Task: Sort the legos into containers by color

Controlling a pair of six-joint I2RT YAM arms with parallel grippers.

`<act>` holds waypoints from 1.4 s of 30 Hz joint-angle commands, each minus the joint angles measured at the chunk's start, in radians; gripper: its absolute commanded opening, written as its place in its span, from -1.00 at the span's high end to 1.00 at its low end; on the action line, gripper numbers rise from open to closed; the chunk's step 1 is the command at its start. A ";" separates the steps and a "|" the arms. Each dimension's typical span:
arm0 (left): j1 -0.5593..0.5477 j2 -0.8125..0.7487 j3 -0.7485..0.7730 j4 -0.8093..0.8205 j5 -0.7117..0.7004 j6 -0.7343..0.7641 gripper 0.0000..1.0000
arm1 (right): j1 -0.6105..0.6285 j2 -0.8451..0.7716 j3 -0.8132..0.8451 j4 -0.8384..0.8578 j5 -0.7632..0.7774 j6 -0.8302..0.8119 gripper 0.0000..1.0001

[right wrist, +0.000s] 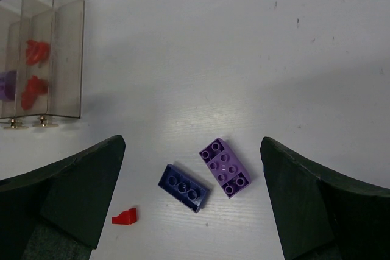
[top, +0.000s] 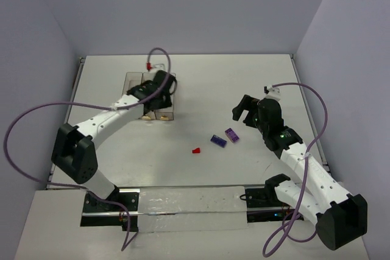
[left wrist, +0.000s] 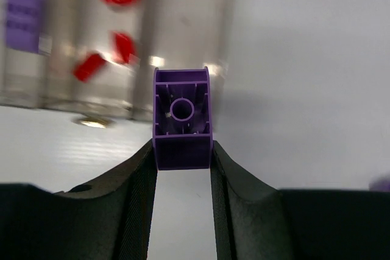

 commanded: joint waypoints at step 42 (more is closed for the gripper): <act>0.058 -0.108 -0.043 0.125 0.101 0.170 -0.83 | 0.011 -0.062 0.030 -0.042 0.109 -0.024 -0.99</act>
